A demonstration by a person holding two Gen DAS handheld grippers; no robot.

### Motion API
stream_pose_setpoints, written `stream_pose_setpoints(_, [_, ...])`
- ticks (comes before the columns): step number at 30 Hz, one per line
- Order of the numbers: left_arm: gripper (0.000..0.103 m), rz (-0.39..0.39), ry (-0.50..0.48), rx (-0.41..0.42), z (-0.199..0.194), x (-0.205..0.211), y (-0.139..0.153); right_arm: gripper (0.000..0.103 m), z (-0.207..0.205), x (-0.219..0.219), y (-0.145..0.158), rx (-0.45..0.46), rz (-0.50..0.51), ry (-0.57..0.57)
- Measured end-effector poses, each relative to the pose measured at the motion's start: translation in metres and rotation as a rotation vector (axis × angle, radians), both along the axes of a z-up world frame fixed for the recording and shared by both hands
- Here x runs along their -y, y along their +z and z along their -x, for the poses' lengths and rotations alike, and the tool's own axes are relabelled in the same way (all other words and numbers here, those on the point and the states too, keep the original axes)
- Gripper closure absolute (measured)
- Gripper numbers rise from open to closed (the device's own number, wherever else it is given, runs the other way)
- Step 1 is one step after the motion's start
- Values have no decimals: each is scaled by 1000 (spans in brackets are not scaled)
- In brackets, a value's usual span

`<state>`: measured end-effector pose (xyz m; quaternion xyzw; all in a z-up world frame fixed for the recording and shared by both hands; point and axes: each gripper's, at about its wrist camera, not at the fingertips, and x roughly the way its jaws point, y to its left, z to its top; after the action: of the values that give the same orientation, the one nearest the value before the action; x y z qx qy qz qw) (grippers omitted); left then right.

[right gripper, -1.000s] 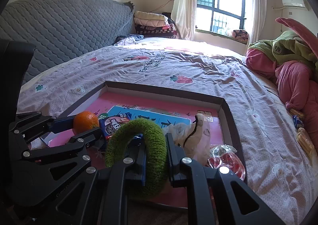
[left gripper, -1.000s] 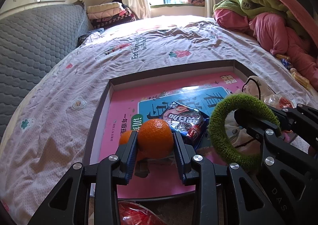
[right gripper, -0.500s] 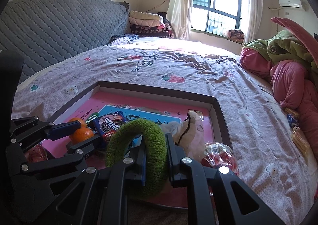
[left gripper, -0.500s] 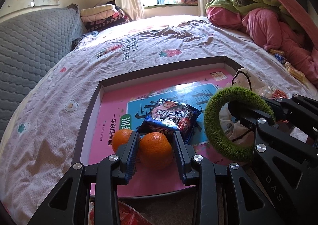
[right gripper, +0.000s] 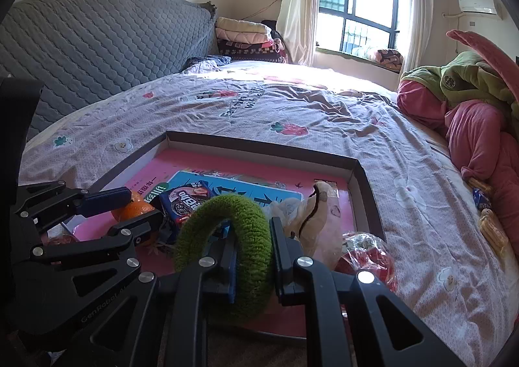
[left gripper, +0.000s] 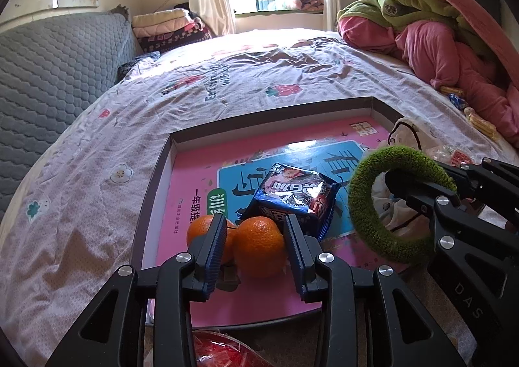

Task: Organize objects
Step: 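Release the orange beside the other orange with left tool while right tool releases the green ring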

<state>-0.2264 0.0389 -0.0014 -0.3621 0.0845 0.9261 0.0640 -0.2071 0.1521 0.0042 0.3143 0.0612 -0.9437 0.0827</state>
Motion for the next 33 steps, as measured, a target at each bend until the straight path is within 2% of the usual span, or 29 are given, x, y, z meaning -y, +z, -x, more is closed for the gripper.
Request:
stream_pose_setpoints(16, [64,9,-27,23,-10,-3,-2,86,0,-7,1,24,5,9])
stream_pose_setpoints(33, [64,-20,-5,17,-11,5,4,69,-1,-9,3,5,22,-3])
